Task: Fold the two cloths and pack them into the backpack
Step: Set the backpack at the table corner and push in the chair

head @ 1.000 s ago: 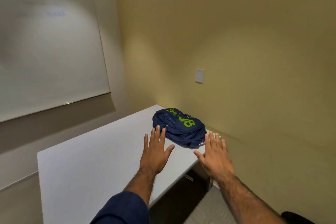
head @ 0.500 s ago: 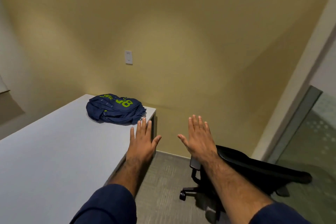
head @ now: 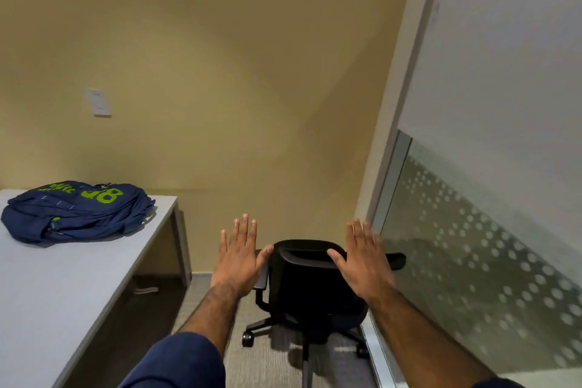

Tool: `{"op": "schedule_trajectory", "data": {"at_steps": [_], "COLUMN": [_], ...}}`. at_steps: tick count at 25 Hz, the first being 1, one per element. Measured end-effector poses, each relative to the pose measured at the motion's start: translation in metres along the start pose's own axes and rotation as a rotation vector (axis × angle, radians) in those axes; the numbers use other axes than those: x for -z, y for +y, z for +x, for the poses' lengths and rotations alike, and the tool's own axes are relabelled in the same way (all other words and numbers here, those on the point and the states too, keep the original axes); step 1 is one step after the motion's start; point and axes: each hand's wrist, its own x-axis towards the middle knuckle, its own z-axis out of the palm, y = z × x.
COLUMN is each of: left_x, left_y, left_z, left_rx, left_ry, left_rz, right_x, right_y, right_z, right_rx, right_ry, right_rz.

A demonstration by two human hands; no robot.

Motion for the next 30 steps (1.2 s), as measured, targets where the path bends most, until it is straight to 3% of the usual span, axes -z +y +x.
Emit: {"op": "schedule_trajectory", "data": {"at_steps": [8, 15, 21, 30], "left_x": [-0.058, -0.13, -0.166, -0.173], "left_y": [0.068, 0.116, 0.115, 0.081], "left_z": [0.066, 0.136, 0.163, 0.192], "left_rx": [0.022, 0.033, 0.023, 0.01], "left_ry": [-0.095, -0.22, -0.339, -0.388], "left_rz": [0.024, -0.005, 0.09, 0.154], "right_x": [-0.076, -0.146, -0.174, -0.178], "right_y": [0.122, 0.179, 0.185, 0.163], "right_z": [0.075, 0.134, 0.143, 0.159], "right_rx": [-0.073, -0.031, -0.017, 0.036], "right_ry": [-0.072, -0.22, -0.313, -0.393], "right_rz": [0.095, 0.128, 0.144, 0.125]}}
